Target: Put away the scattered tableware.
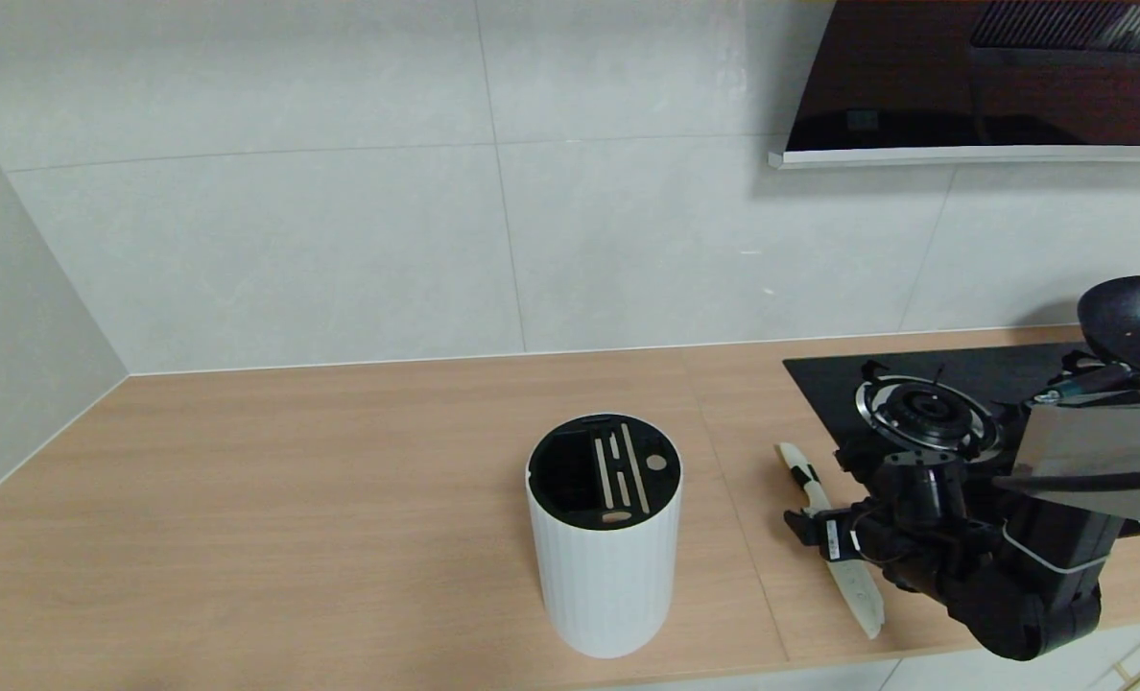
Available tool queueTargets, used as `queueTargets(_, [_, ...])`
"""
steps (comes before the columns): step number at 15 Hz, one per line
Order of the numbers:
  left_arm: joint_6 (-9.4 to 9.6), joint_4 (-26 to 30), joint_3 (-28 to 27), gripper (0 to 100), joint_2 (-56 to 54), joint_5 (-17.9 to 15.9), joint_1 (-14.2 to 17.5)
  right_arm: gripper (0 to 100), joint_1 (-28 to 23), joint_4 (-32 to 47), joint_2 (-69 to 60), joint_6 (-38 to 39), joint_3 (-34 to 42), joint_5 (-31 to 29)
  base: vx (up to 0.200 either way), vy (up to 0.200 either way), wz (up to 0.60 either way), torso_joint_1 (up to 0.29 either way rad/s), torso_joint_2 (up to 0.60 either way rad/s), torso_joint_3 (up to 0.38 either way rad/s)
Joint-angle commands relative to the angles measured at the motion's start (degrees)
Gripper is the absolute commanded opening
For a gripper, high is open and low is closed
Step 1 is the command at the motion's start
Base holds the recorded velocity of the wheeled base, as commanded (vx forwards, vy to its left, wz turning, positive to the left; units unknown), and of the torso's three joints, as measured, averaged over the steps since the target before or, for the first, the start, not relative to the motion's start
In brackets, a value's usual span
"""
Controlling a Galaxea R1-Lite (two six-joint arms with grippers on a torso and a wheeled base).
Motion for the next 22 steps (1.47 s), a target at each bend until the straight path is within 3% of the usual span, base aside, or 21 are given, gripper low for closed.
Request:
queueTargets(1, [0.0,-0.01,0.0,100,0.0,0.01,0.07,100,0.16,-0.09,1.81,0.83,-1.48,-0.34,0.0,0.0,0.0,0.0,0.0,0.0])
queueTargets(14, [0.0,-0.01,0.0,100,0.0,0.01,-0.02,100,0.16,-1.32,4.01,1.0,-2.27,-1.84,0.0,0.0,0.0,0.0,0.0,0.0])
queueTargets(15, [0.0,-0.01,0.0,100,0.0,0.01,0.07,0,0.16,-1.32,4.09,1.0,-2.27,-2.19,0.0,0.0,0.0,0.0,0.0,0.0])
queueTargets(22, [0.0,-0.01,0.0,100,0.0,0.01,-0.02,0,0.16,-3.78,5.24,1.0,-2.27,-2.37,0.0,0.0,0.0,0.0,0.0,0.0])
